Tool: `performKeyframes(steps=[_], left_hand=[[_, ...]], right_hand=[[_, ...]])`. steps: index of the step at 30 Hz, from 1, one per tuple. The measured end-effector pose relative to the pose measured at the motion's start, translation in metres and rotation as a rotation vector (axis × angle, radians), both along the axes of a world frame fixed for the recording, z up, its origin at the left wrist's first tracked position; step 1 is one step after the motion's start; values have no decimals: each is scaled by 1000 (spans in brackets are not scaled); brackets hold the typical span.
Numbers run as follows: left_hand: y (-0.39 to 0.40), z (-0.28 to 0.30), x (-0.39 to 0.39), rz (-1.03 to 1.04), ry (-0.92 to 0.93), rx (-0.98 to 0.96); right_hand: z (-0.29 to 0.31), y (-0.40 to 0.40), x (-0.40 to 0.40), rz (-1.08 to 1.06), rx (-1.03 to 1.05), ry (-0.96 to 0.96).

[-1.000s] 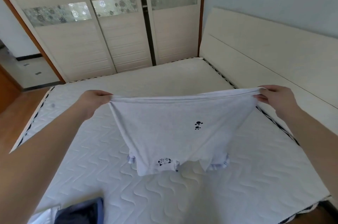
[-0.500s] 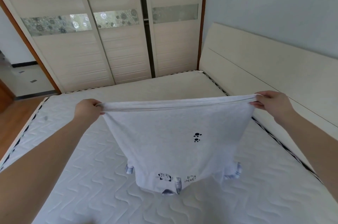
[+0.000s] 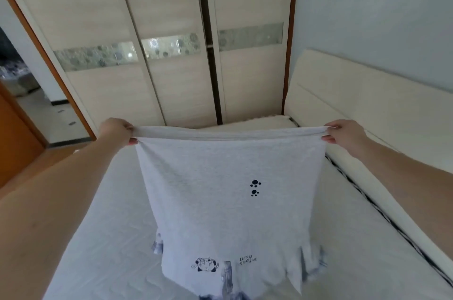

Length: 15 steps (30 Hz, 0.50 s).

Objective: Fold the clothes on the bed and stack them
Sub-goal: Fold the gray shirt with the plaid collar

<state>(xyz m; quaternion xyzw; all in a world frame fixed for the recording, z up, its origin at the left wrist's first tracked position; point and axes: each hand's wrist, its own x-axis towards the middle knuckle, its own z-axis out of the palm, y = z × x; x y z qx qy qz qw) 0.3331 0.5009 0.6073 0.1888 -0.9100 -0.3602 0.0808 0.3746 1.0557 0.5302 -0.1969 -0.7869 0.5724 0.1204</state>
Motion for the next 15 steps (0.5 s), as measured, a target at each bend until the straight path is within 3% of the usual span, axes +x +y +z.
performKeyframes(steps=[2, 4, 10, 15], left_hand=[[9, 23, -9, 92, 147, 340], [12, 46, -18, 165, 239, 511], [-6, 56, -12, 76, 339, 550], [-17, -25, 38, 98, 221, 582]], right_hand=[[21, 2, -21, 26, -20, 59], [43, 2, -37, 36, -44, 128], [70, 7, -41, 120, -244, 241], [11, 6, -2, 165, -360, 119]])
